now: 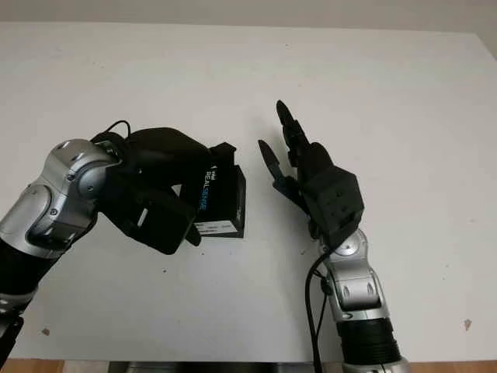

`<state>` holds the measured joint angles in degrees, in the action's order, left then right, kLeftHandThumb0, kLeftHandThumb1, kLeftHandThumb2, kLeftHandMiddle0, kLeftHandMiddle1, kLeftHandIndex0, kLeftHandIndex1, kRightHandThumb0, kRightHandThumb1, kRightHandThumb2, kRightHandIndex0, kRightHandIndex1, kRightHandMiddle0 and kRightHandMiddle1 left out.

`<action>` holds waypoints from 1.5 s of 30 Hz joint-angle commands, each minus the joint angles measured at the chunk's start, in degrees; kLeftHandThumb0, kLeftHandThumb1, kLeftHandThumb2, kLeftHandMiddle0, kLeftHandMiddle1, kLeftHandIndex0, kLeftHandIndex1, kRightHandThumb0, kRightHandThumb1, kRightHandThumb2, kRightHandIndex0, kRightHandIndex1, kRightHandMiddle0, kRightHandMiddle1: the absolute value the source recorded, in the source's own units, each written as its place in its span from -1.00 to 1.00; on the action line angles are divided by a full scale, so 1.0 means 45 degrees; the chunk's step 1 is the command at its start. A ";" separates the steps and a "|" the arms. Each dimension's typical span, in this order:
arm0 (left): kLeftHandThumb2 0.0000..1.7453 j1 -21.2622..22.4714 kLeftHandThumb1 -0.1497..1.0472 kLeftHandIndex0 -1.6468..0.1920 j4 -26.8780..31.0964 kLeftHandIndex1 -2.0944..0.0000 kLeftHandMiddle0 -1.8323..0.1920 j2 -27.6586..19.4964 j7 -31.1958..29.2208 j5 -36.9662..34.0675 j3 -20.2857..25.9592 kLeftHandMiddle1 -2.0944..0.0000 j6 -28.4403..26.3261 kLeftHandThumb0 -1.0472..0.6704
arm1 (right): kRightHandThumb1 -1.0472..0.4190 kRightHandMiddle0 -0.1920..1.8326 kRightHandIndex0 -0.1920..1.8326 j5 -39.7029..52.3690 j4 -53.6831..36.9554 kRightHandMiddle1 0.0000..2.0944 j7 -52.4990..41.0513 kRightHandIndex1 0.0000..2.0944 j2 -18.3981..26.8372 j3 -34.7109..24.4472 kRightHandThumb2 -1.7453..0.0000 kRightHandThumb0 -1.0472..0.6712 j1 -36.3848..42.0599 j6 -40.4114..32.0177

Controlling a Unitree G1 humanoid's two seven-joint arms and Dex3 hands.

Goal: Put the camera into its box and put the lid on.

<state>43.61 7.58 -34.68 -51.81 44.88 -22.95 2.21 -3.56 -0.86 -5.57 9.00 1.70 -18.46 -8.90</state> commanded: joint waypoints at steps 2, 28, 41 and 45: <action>-0.62 0.0259 1.00 0.98 0.0620 0.10 0.82 0.0083 -0.1021 0.0477 -0.0672 -0.53 -0.0072 -0.64 | -1.00 -0.80 -0.83 -0.0023 0.0017 -0.95 0.0070 -0.95 -0.0088 -0.0010 0.43 -0.62 0.0100 0.0210; -0.54 0.0542 1.00 0.99 0.0754 0.98 0.97 0.0339 -0.2761 0.0230 -0.0542 0.95 -0.1058 -0.77 | -1.00 -0.78 -0.81 -0.0040 0.0239 -0.94 0.0138 -0.95 -0.0114 -0.0025 0.44 -0.61 0.0217 0.0629; -0.55 0.0573 1.00 1.00 0.0062 1.00 1.00 0.0425 -0.1091 -0.0274 -0.0313 1.00 -0.0063 -0.70 | -1.00 -0.78 -0.81 -0.0139 0.0077 -0.95 0.0082 -0.94 0.0033 -0.0031 0.44 -0.61 0.0366 0.0588; -0.57 0.0677 1.00 1.00 -0.0019 1.00 1.00 0.0436 -0.0943 -0.0543 -0.0284 1.00 -0.0067 -0.69 | -1.00 -0.77 -0.81 -0.0170 0.0148 -0.95 0.0075 -0.94 0.0020 -0.0037 0.44 -0.61 0.0335 0.0643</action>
<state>47.00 7.09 -33.90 -56.59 43.15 -23.89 1.44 -4.27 0.43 -5.16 8.89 1.72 -17.68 -6.66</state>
